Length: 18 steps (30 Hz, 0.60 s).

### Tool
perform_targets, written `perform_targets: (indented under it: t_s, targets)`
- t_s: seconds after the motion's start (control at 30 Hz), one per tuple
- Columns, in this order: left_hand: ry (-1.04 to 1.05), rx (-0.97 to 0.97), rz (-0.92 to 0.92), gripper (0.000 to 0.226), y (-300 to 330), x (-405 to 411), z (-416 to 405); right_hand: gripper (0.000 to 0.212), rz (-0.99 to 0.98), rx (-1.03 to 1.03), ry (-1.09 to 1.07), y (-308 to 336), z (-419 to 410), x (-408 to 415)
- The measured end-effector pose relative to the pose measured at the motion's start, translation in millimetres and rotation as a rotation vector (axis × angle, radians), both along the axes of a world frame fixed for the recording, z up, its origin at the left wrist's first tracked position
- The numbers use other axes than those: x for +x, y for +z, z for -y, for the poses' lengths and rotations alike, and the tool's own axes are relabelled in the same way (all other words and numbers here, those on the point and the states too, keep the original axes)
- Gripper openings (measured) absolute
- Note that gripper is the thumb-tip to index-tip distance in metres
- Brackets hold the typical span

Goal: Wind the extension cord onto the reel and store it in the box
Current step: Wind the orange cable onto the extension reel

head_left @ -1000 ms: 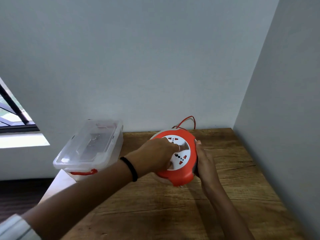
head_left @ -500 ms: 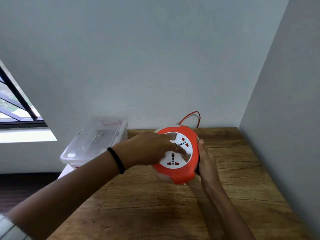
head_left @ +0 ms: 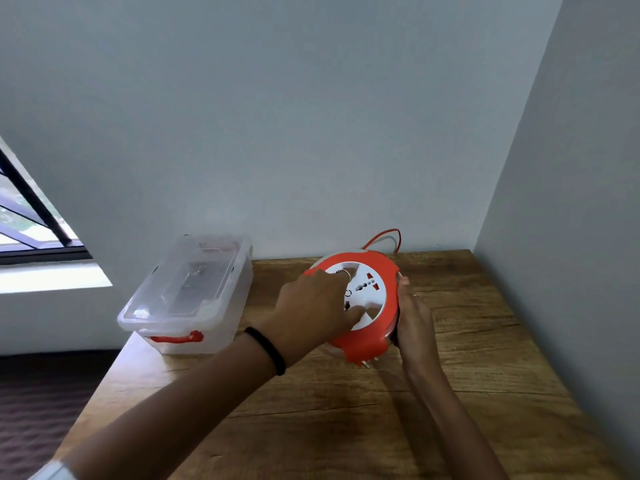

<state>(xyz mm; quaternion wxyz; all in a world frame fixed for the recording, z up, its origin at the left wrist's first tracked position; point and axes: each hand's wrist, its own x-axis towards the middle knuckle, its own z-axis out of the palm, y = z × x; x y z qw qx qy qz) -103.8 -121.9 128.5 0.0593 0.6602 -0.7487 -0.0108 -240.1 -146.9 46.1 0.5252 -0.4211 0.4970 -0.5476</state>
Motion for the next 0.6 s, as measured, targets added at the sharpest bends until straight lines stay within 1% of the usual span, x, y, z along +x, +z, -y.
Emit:
perform_targets:
  t_s: [0.1, 0.2, 0.27, 0.4, 0.5, 0.6]
  targets:
    - [0.057, 0.088, -0.099, 0.073, -3.5, -6.3, 4.1, 0.041, 0.049, -0.003, 0.007, 3.7, -1.1, -1.3]
    - [0.089, 0.152, -0.288, 0.073, -9.2, -11.5, 7.4, 0.044, 0.049, -0.032, 0.010, 5.4, -4.3, -1.8]
    - [0.096, 0.143, -0.364, 0.073, -12.2, -13.9, 8.1, 0.042, 0.037, -0.039, 0.003, 6.3, -5.9, -1.2]
    - [0.120, 0.135, -0.442, 0.072, -16.3, -15.2, 11.3, 0.039, -0.006, -0.069, -0.004, 6.4, -7.0, -1.1]
    - [0.106, 0.128, -0.387, 0.071, -14.7, -18.0, 14.8, 0.041, -0.072, -0.111, -0.047, 6.1, -5.0, -0.1]
    - [0.028, 0.129, -0.291, 0.069, -9.5, -20.0, 16.2, 0.046, -0.121, -0.129, -0.088, 7.9, -1.6, -2.9]
